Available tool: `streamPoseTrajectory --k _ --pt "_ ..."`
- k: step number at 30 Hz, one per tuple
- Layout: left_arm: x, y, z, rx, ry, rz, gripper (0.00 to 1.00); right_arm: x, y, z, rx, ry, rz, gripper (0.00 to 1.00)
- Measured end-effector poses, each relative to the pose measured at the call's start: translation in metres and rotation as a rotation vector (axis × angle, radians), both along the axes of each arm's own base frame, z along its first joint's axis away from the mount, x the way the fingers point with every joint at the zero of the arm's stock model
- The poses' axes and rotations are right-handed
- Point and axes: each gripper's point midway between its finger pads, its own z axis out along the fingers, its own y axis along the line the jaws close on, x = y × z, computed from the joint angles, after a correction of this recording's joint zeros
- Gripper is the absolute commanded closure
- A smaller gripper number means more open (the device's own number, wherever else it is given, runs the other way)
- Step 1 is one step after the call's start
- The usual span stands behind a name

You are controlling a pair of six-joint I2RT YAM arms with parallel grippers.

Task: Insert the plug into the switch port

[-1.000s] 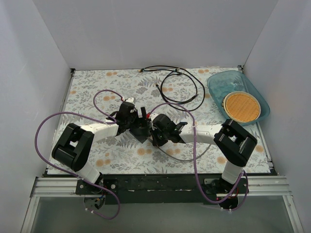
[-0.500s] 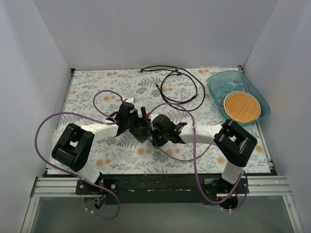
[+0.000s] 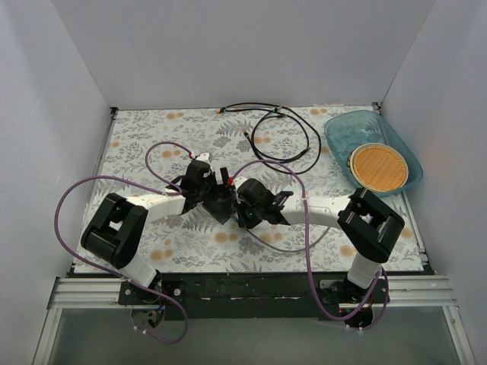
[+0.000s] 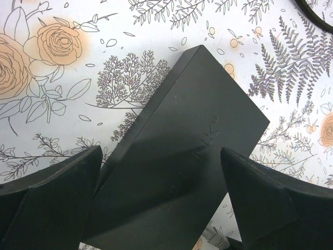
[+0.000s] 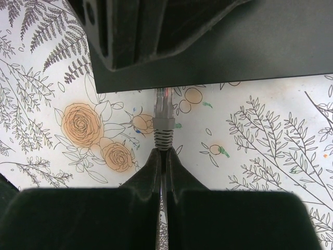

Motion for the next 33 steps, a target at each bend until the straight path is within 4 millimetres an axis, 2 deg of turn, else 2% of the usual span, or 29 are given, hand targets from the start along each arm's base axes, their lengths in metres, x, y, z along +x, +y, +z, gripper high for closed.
streamPoseTrajectory --k 15,33 --pt "0.0003 -0.0004 0.0003 -0.004 -0.005 -0.007 0.02 0.0011 0.001 -0.0086 0.002 -0.005 -0.007 0.99" --pt "0.0004 0.0015 0.0002 -0.012 -0.024 -0.021 0.04 0.0026 0.0071 -0.0076 0.037 -0.001 -0.025 0.99"
